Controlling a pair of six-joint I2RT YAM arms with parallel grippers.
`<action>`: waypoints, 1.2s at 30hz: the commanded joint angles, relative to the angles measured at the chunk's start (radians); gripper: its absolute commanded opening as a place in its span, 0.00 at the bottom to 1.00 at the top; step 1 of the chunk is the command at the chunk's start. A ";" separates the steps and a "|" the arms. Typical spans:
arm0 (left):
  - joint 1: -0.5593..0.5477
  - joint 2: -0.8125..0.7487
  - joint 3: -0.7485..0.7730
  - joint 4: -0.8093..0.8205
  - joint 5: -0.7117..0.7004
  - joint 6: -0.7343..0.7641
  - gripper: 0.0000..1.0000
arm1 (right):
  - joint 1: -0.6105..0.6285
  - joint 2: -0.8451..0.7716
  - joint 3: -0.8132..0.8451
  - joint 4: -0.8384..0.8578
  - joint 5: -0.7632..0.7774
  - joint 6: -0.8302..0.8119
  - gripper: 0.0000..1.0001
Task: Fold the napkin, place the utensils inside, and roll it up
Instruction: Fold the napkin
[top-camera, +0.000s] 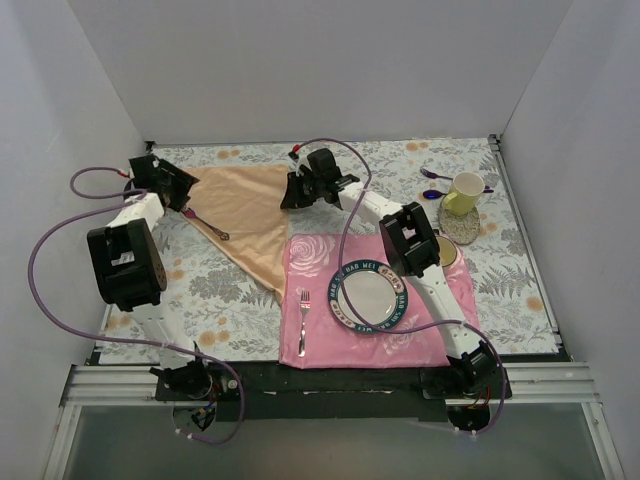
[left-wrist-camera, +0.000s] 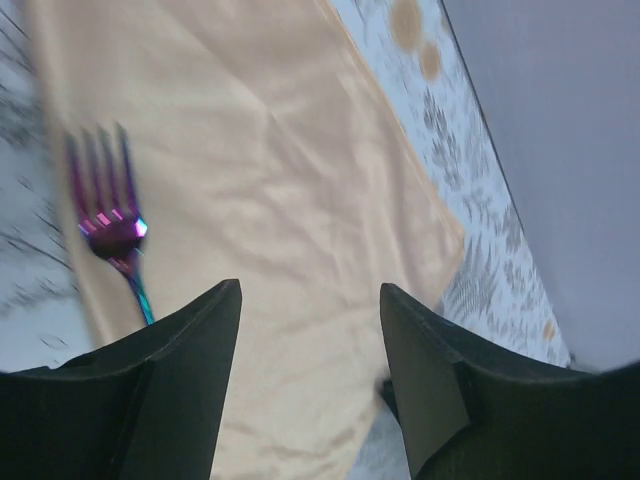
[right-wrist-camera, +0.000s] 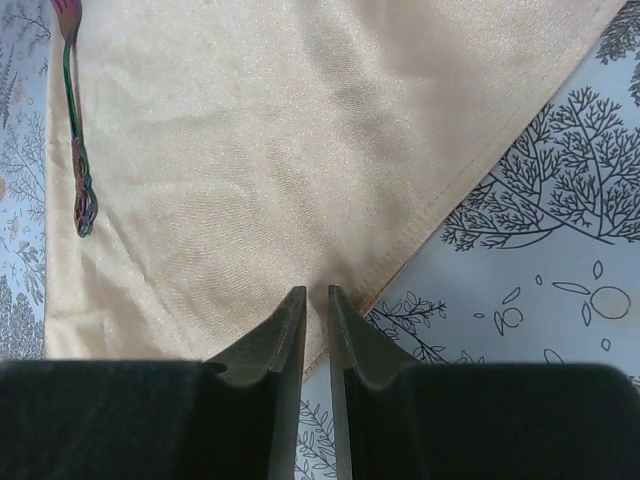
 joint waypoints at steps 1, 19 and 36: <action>0.111 0.058 0.076 0.190 -0.060 0.009 0.57 | -0.012 0.029 0.029 0.029 -0.063 -0.010 0.23; 0.205 0.446 0.386 0.205 -0.217 0.040 0.45 | -0.014 -0.021 0.007 0.101 -0.164 0.076 0.23; 0.221 0.518 0.353 0.323 -0.196 -0.017 0.32 | -0.015 -0.063 -0.023 0.103 -0.168 0.076 0.21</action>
